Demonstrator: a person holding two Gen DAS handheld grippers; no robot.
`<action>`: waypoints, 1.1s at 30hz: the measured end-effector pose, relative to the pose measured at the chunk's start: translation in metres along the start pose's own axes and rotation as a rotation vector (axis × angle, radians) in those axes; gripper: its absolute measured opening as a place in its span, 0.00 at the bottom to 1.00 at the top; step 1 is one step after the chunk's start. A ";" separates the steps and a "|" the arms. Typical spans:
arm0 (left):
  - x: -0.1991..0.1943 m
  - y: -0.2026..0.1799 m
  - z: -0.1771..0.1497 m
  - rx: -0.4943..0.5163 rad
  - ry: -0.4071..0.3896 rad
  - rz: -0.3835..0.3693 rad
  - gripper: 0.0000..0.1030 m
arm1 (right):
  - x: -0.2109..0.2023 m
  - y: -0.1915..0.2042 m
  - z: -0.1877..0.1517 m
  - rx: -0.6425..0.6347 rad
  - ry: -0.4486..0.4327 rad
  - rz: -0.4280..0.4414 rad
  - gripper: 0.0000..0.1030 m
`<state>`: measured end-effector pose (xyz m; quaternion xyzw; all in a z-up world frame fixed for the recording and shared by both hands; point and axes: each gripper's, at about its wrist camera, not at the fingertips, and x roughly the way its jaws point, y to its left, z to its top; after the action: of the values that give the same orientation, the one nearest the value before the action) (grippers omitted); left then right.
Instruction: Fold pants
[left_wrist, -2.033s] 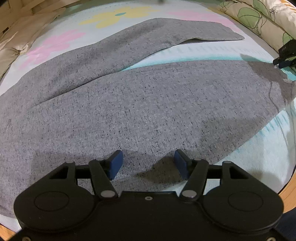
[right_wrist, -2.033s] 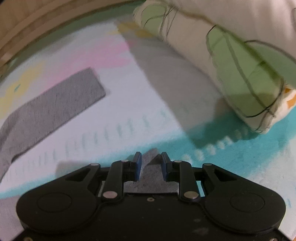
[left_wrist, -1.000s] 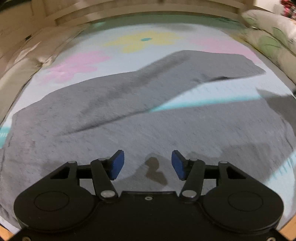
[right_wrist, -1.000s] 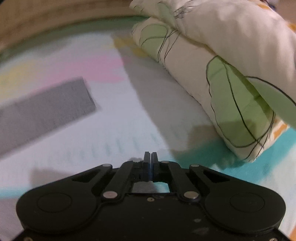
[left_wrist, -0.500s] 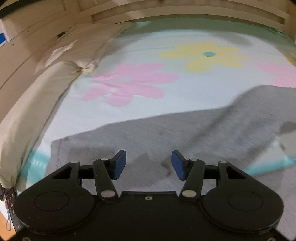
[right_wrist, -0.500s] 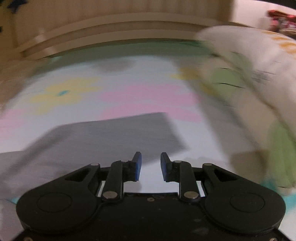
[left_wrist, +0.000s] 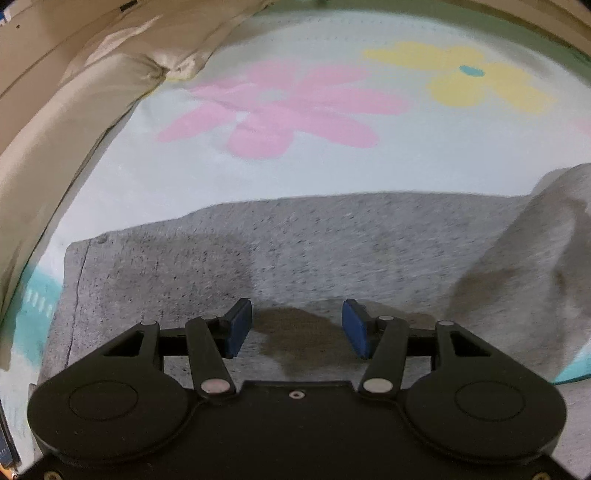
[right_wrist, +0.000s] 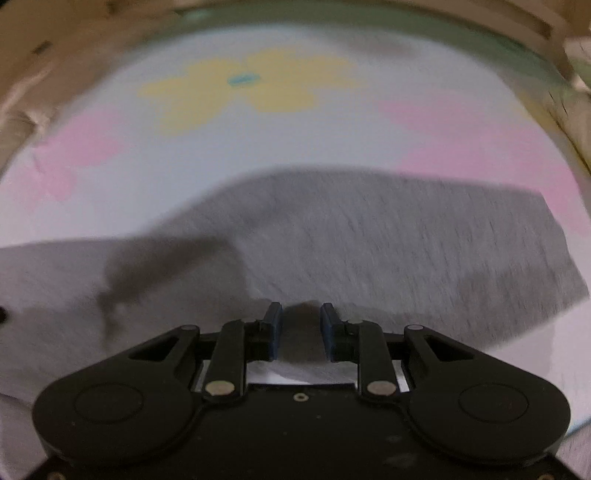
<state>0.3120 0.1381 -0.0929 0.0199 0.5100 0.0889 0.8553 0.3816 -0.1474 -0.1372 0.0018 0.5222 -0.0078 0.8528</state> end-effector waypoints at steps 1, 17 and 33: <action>0.003 0.005 0.000 -0.007 0.003 0.000 0.60 | 0.002 -0.008 -0.004 0.012 -0.002 -0.024 0.20; 0.011 0.026 0.005 -0.077 0.007 0.082 0.63 | -0.040 -0.050 0.039 0.235 -0.198 0.008 0.32; 0.008 0.012 0.002 -0.043 -0.024 0.122 0.63 | 0.055 0.031 0.120 0.367 0.007 -0.149 0.35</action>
<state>0.3158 0.1512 -0.0970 0.0335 0.4957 0.1515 0.8545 0.5140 -0.1183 -0.1317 0.1188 0.5134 -0.1661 0.8335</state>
